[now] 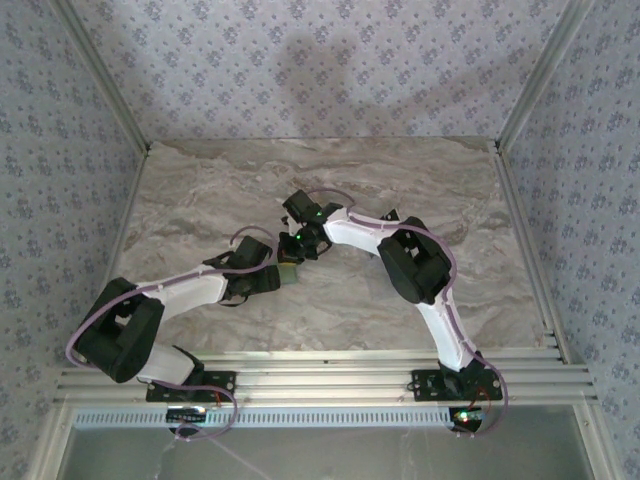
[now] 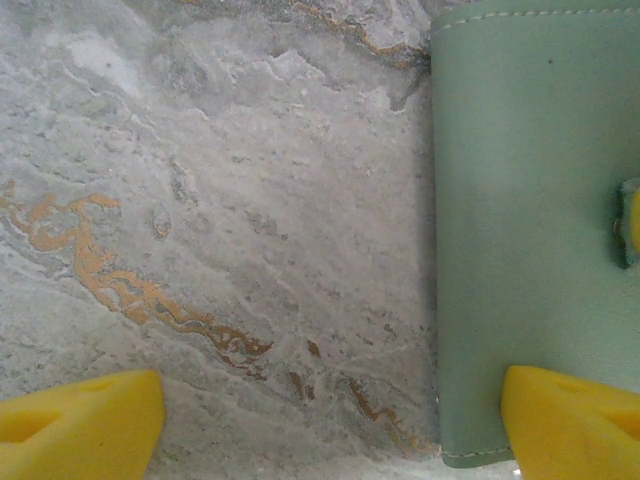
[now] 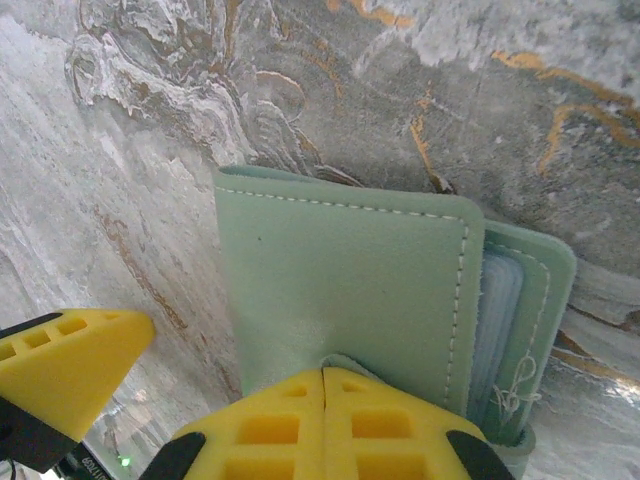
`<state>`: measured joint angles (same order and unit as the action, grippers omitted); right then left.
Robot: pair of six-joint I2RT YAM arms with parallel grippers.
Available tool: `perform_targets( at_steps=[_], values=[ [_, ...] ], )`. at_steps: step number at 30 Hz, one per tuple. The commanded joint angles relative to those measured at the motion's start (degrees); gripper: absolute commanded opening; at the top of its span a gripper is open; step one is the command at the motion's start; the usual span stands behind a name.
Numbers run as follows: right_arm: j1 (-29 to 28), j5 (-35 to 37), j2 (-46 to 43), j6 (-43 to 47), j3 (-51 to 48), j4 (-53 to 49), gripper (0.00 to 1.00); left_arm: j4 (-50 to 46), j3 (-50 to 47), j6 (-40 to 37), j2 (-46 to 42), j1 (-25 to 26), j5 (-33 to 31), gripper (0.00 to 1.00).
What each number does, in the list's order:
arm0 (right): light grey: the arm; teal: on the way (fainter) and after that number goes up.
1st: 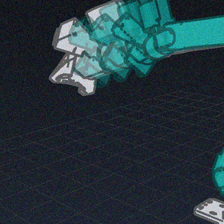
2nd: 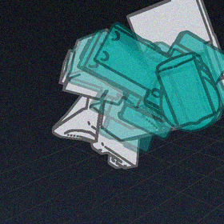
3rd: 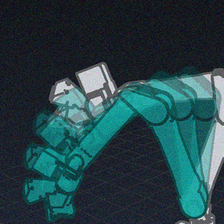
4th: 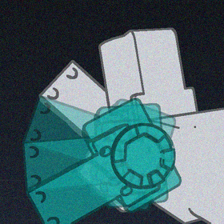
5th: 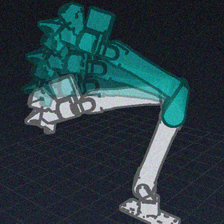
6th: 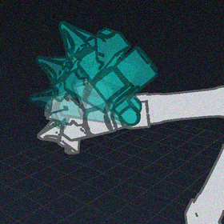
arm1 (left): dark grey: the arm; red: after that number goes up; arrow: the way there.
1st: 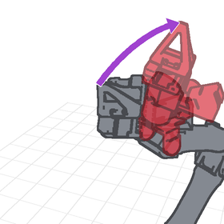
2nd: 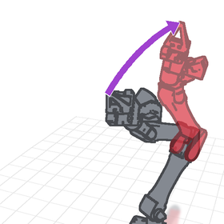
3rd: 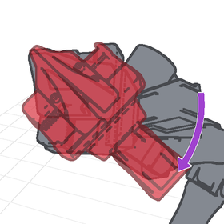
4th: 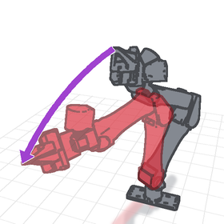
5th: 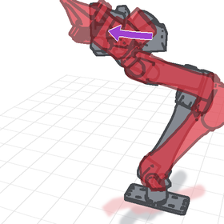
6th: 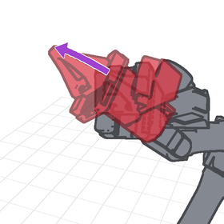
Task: Put the credit cards into the card holder
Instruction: Close the button on the card holder, then reset both arms
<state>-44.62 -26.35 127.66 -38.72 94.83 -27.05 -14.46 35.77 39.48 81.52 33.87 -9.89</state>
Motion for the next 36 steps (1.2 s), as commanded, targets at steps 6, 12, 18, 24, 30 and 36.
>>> perform_targets(
  at_steps=[6, 12, 18, 24, 30, 36],
  values=[
    [-1.4, 5.0, 6.6, 0.4, -5.5, -9.3, 0.00, 1.5, -0.6, -0.6, -0.9, 0.6, 5.6, 0.90],
    [-1.2, 2.8, 3.6, -0.4, -3.3, -7.7, 0.00, -2.1, 0.4, -0.4, -7.5, -0.3, 3.9, 0.95],
    [-1.2, 1.6, 1.2, -0.7, 0.9, -7.7, 0.08, -7.4, 1.3, 0.4, -17.1, -2.2, 1.3, 1.00],
    [-0.8, -1.5, -2.6, 0.7, 4.9, -3.9, 0.32, -13.8, 4.6, 0.3, -25.1, -5.0, -0.5, 1.00],
    [1.2, -3.0, -9.5, 2.2, 10.7, -5.9, 0.67, -18.2, 11.1, -1.8, -26.5, -7.9, -1.5, 1.00],
    [7.5, 0.9, -21.1, 6.3, 10.0, -9.7, 0.94, -20.2, 18.2, -5.9, -25.4, -11.8, -4.0, 1.00]
  ],
)
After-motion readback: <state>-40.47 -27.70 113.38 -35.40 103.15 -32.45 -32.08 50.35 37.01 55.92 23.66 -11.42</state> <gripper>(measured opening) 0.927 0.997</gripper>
